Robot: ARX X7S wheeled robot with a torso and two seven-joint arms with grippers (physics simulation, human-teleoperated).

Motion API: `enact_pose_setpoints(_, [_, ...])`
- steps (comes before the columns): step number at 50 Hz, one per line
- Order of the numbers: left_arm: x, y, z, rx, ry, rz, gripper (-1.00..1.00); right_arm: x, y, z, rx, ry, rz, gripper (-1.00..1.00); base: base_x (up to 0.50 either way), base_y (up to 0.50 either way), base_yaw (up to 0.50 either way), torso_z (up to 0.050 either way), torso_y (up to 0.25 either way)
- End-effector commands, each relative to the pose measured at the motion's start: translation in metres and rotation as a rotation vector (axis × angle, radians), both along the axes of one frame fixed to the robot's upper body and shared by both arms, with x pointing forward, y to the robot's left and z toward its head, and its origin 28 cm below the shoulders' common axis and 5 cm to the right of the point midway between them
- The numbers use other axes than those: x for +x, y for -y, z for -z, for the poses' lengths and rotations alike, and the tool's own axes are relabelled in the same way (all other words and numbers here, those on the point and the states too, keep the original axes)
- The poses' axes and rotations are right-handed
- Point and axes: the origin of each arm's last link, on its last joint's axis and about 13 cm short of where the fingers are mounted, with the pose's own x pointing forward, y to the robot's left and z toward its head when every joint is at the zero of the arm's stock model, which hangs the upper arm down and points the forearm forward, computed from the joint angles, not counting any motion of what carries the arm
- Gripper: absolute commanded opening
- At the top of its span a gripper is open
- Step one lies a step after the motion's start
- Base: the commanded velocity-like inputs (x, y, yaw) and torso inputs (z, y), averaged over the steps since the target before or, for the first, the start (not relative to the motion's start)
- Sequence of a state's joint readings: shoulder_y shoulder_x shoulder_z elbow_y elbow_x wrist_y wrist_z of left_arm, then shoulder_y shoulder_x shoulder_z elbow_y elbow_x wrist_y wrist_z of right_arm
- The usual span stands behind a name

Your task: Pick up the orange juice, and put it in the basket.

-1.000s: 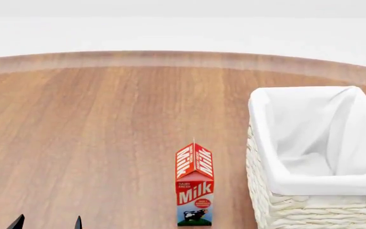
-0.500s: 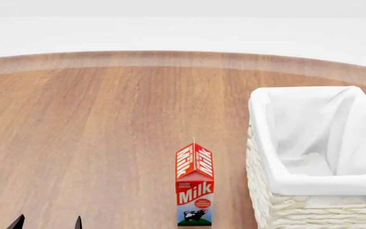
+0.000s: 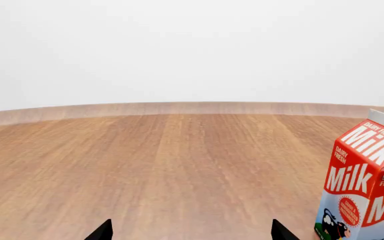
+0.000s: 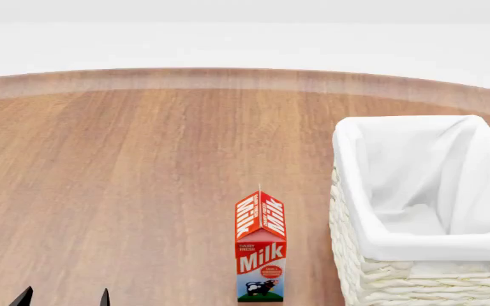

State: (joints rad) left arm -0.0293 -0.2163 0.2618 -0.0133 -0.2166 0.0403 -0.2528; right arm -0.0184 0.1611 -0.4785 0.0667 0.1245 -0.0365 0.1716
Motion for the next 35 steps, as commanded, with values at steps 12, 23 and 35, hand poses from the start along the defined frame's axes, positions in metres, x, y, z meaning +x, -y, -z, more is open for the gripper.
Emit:
enact_pose_setpoints(12, [0.0,0.0,0.0,0.0,0.0,0.0,1.0,0.0023,-0.0021,0.006,-0.002,-0.012,-0.001,1.0,0.0,0.0,0.0,0.0,0.0])
enact_pose_setpoints(23, [0.0,0.0,0.0,0.0,0.0,0.0,1.0,0.0045,-0.0025,0.008,-0.003,-0.015,0.001,1.0,0.0,0.0,0.0,0.0,0.0])
enact_pose_setpoints(35, [0.0,0.0,0.0,0.0,0.0,0.0,1.0,0.0078,-0.0034,0.009,-0.002,-0.016,0.007,1.0,0.0,0.0,0.0,0.0,0.0])
